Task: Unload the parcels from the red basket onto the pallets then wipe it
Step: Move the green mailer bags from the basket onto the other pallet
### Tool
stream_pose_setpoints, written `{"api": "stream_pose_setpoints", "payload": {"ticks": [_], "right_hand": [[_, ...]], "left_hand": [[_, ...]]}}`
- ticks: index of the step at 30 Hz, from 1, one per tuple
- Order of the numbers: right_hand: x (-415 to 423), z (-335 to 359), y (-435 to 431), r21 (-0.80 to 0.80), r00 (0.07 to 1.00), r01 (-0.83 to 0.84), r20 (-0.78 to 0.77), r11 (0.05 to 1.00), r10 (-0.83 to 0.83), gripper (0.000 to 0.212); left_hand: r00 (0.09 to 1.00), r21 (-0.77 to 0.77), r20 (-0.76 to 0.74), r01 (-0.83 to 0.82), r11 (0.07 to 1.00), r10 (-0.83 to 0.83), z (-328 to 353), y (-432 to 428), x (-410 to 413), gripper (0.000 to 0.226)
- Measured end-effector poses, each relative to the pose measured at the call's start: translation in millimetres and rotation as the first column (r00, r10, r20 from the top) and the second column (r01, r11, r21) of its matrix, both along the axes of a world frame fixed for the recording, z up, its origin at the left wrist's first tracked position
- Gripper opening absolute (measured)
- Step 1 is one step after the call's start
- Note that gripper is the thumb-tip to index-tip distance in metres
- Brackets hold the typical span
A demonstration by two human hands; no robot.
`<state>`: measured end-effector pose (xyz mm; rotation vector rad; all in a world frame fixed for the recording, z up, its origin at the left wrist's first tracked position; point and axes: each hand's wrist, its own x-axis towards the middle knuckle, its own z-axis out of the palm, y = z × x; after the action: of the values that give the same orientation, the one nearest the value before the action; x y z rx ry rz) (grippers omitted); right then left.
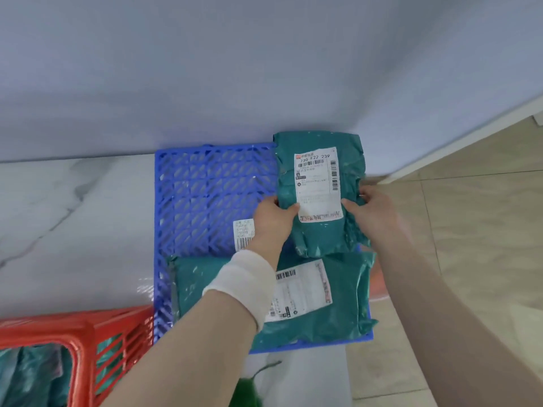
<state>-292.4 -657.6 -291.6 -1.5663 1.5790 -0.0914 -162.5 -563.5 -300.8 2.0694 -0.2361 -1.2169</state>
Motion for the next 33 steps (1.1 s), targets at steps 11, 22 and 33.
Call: {"api": "stream_pose_setpoints", "payload": {"ticks": [11,22,33], "right_hand": [[4,-26,8,0.0,0.983,-0.004,-0.184,1.0,0.004,0.06],[-3,83,115,-0.177,0.95,-0.24,-0.246,0.955,0.193,0.056],[8,172,267,-0.265,0.918,-0.381,-0.221,0.886,0.329,0.05]], "left_hand": [[0.995,0.04,0.097,-0.017,0.999,0.013,-17,-3,-2,0.042],[0.961,0.068,0.242,0.118,0.991,-0.131,86,79,-20,0.041],[0.723,0.202,0.572,0.336,0.92,-0.389,191,237,-16,0.038]]}}
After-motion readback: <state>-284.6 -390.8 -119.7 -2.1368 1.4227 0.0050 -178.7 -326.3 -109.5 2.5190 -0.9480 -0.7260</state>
